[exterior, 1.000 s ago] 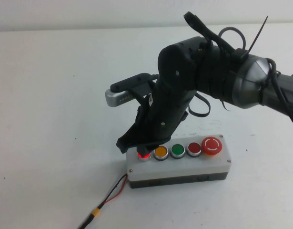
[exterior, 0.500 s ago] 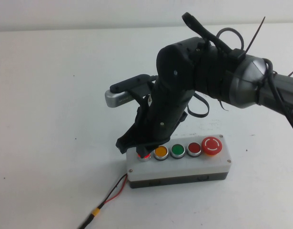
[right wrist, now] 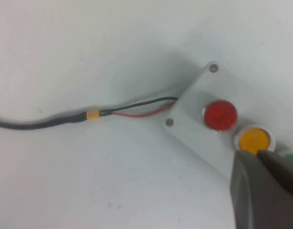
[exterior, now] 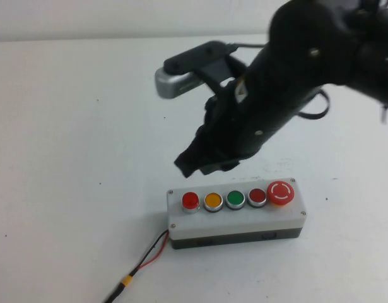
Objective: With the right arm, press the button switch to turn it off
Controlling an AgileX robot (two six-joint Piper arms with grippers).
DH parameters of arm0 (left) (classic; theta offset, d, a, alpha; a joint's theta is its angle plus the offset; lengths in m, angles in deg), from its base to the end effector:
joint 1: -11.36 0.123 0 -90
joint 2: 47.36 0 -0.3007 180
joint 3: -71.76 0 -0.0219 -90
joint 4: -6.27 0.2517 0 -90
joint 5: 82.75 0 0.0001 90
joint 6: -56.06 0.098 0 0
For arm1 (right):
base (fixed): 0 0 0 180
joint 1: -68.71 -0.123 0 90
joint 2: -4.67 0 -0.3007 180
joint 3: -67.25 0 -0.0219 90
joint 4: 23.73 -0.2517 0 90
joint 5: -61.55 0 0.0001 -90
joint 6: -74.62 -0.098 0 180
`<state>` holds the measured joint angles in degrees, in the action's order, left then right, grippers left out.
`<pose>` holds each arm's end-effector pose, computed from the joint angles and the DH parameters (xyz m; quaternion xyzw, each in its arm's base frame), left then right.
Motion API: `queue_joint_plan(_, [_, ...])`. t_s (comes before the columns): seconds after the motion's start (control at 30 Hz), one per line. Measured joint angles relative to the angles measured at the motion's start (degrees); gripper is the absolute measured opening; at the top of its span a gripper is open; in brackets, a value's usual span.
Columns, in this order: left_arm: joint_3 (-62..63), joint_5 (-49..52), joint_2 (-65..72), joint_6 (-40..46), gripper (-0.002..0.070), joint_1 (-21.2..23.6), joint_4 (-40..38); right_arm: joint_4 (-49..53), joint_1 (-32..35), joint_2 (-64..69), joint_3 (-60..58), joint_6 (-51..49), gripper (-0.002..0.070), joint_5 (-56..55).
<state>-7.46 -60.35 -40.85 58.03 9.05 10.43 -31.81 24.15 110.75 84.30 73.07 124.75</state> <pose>0.0438 0.0010 0.1672 0.0493 0.8079 0.0292 0.5866 0.2622 0.2755 0.3522 -0.3403 0.9067 0.1569 0.1934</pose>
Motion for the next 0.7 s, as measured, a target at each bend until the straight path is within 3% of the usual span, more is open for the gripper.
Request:
queue_joint_plan(0.33, [0.00, 0.00, 0.00, 0.00, -0.0002, 0.00, 0.00, 1.95, 0.00, -23.41, -15.77, 0.00, -0.0015, 0.27])
queue_joint_plan(0.7, [0.00, 0.00, 0.00, 0.00, -0.0002, 0.00, 0.00, 3.78, 0.00, -27.54, -18.49, 0.00, -0.0016, 7.48])
